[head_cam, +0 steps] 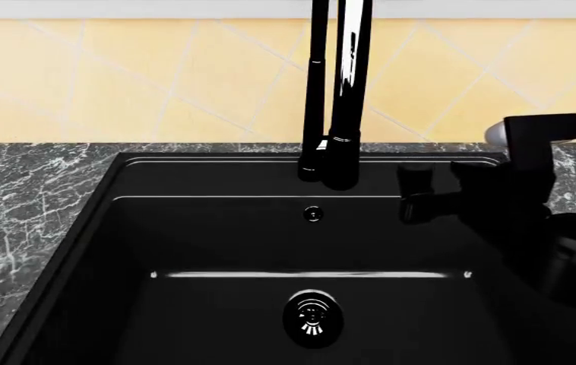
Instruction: Pick the cup and bowl from the sink and place them on the counter for drying.
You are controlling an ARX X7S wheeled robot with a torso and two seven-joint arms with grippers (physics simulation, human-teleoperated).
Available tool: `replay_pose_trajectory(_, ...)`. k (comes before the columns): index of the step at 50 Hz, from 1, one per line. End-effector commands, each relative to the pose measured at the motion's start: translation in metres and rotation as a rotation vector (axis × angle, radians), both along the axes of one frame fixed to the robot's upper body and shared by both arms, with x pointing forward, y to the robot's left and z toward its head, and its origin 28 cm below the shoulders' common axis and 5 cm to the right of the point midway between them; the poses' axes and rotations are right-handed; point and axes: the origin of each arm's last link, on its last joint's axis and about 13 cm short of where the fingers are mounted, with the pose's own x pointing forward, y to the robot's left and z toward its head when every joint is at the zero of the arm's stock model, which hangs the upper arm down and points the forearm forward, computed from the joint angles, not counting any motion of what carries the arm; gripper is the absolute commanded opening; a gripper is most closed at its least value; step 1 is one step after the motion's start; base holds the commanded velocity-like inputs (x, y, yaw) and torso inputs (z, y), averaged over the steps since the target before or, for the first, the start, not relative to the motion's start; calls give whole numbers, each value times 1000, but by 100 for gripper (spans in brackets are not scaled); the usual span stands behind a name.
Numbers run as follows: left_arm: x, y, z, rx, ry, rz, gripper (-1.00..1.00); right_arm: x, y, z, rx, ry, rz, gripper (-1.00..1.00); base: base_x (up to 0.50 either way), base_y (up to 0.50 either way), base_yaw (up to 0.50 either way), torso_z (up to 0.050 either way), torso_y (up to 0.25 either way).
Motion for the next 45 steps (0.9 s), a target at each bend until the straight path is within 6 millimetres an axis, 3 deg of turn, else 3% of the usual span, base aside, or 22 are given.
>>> replay_pose_trajectory(1, -2, 3, -15, -46, 8, 5, -100, 3, 3, -2, 0, 9, 11, 100, 0, 0, 0, 0, 0)
replay_pose_trajectory(8, -7, 8, -20, -85, 5, 14, -100, 1, 4, 2, 1, 0, 13, 100, 0, 0, 0, 0, 0)
replay_pose_trajectory(12, -2, -3, -14, -88, 3, -38, -100, 0, 4, 7, 4, -16, 14, 100, 0, 0, 0, 0, 0)
replay_pose_trajectory(23, -4, 1, -35, -119, 31, -24, -100, -2, 3, 2, 3, -6, 13, 100, 0, 0, 0, 0, 0)
replay_pose_trajectory(24, -4, 1, -27, -109, 4, -5, 100, -1, 4, 0, 3, -2, 18, 100, 0, 0, 0, 0, 0)
replay_pose_trajectory(34, 3, -7, -5, -56, -42, -35, 100, -1, 4, -2, 7, -6, 17, 100, 0, 0, 0, 0, 0)
replay_pose_trajectory(45, 3, 0, 16, -3, -83, -27, 100, -1, 4, -2, 12, -7, 19, 100, 0, 0, 0, 0, 0)
